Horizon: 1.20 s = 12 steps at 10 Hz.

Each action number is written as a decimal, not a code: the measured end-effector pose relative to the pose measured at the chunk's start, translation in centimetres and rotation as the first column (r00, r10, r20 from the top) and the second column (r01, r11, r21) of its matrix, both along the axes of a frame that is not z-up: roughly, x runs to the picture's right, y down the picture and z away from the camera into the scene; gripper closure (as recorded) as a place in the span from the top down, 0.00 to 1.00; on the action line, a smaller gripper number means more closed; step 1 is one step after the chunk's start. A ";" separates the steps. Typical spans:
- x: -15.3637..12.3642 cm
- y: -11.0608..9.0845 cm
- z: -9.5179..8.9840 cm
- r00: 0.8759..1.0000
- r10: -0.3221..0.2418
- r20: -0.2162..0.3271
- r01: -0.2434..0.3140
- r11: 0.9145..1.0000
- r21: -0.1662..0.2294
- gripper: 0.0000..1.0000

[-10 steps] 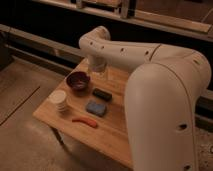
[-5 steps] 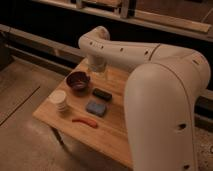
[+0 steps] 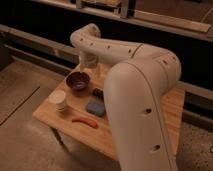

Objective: Drag the ceramic bowl in a circle

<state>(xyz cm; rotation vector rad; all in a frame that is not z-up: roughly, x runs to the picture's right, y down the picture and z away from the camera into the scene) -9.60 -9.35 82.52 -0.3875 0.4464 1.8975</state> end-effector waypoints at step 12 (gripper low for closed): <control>-1.3 3.7 6.8 0.983 0.119 -0.143 -0.146 0.970 -0.195 0.65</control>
